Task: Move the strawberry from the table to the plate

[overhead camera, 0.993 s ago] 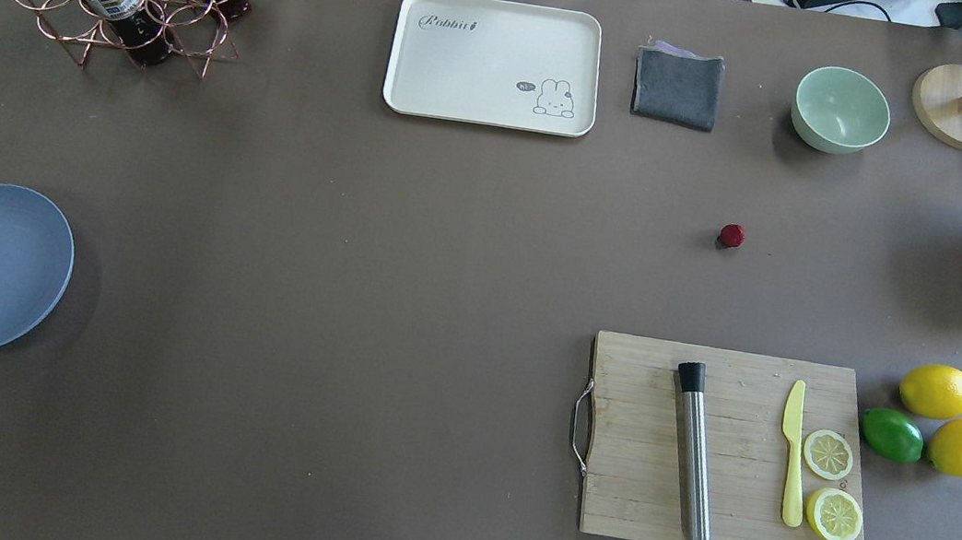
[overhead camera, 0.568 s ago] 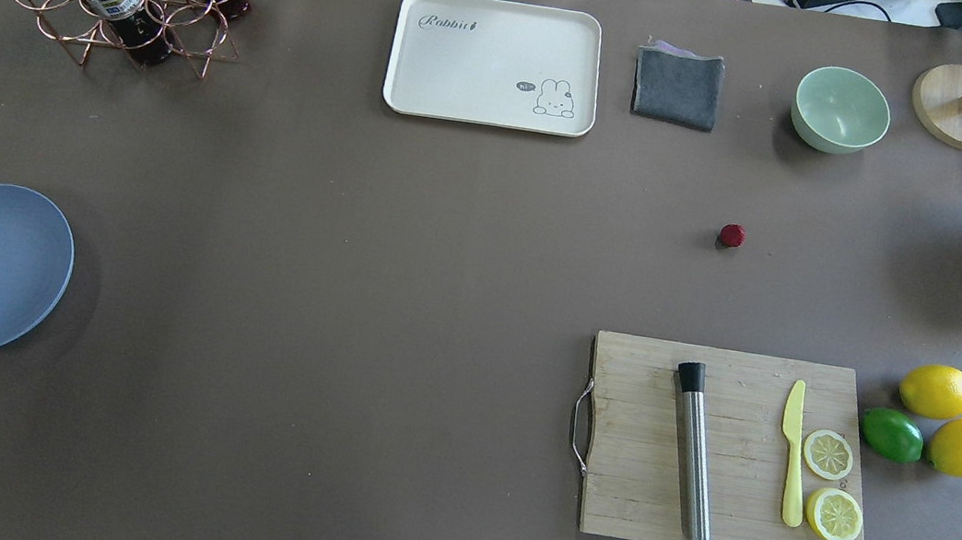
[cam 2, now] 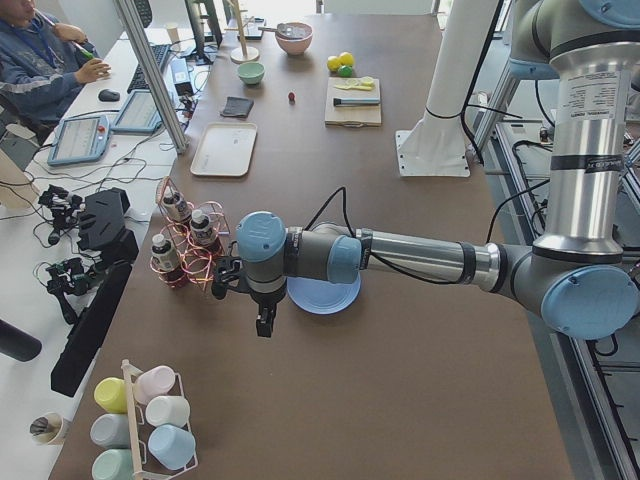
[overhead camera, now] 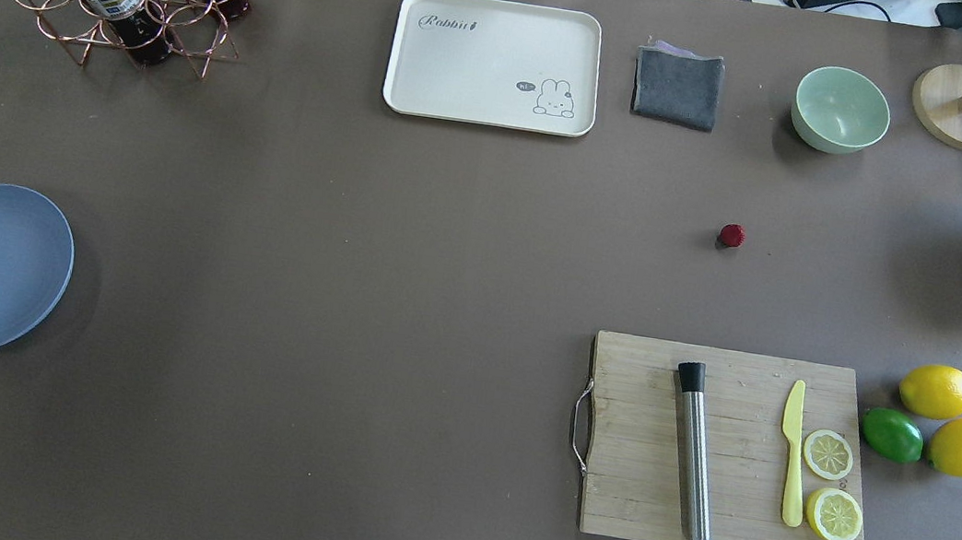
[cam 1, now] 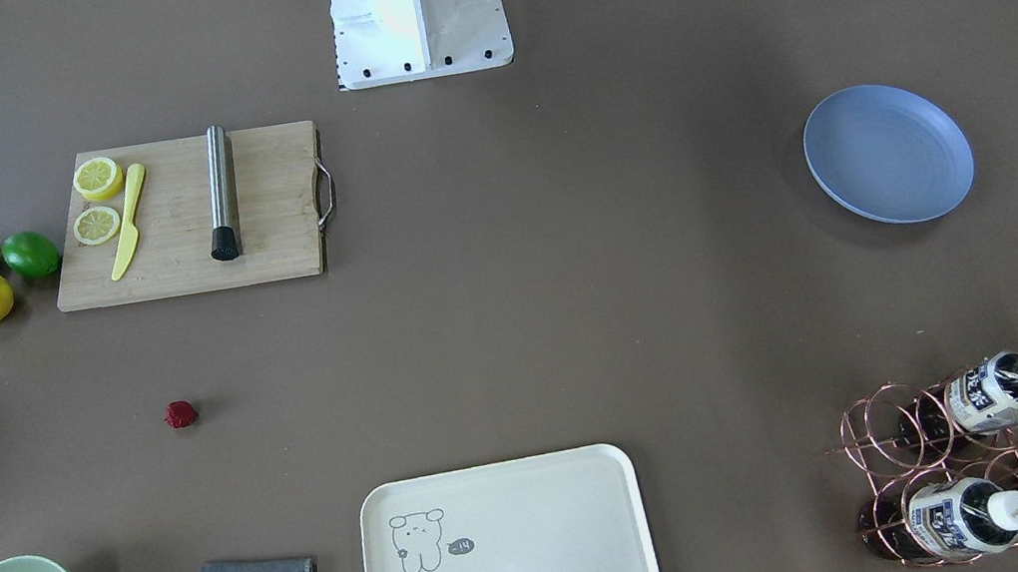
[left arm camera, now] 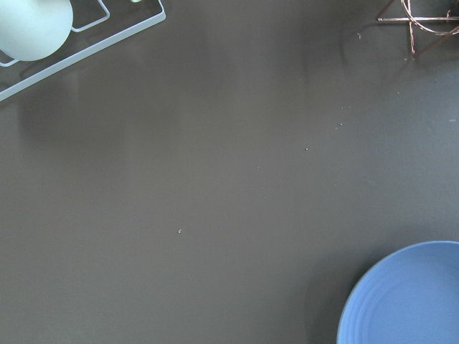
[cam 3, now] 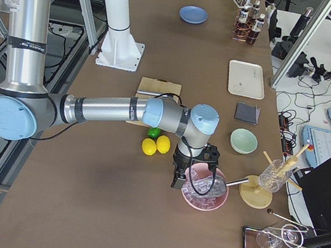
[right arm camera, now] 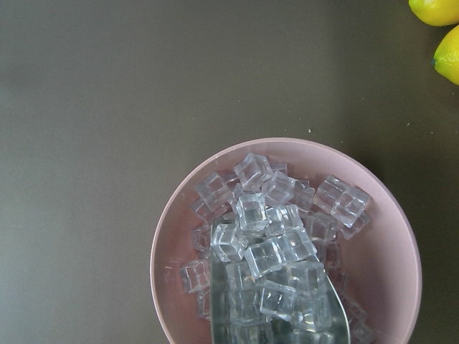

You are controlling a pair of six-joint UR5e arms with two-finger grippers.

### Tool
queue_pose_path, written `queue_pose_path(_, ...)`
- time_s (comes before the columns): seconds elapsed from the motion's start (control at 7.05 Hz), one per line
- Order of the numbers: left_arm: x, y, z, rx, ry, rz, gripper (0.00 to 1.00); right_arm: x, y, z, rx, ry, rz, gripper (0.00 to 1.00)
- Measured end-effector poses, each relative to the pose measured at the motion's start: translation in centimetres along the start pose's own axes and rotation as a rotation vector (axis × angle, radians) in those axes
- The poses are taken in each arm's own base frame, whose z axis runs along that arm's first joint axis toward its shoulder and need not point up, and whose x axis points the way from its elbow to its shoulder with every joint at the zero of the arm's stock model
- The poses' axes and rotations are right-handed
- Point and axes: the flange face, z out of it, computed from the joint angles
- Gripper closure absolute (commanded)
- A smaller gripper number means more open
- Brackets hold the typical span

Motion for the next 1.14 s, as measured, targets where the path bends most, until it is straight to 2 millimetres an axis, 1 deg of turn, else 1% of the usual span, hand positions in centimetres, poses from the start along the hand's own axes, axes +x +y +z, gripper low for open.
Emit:
queue_pose_path(0.14,0.4,-0.2,-0.4,0.028,0.002,0.029,0.00,-0.2,-0.1,0.0,0.012,-0.011,-0.008,0.00)
queue_pose_path(0.43,0.7,-0.8,-0.2,0.086,0.007,0.101,0.00,-0.5,-0.3,-0.1,0.024,-0.021,-0.019,0.00)
queue_pose_path(0.57,1.3,-1.0,-0.1,0.119,0.012,0.151,0.00,-1.0,-0.6,-0.2,0.044,-0.032,-0.039,0.00)
queue_pose_path(0.71,2.3,-1.2,0.7,0.154,0.018,0.218,0.01,-2.1,-1.3,-0.6,0.087,-0.064,-0.080,0.00)
queue_pose_path(0.85,4.0,-1.5,3.1,0.168,0.027,0.298,0.01,-3.4,-2.0,-1.4,0.150,-0.107,-0.134,0.00)
queue_pose_path(0.99,5.4,-1.4,6.4,0.158,0.030,0.354,0.01,-4.4,-2.5,-2.3,0.209,-0.130,-0.167,0.00)
queue_pose_path(1.14,5.6,-0.9,9.4,0.143,0.029,0.354,0.01,-5.1,-2.8,-2.9,0.253,-0.137,-0.169,0.00)
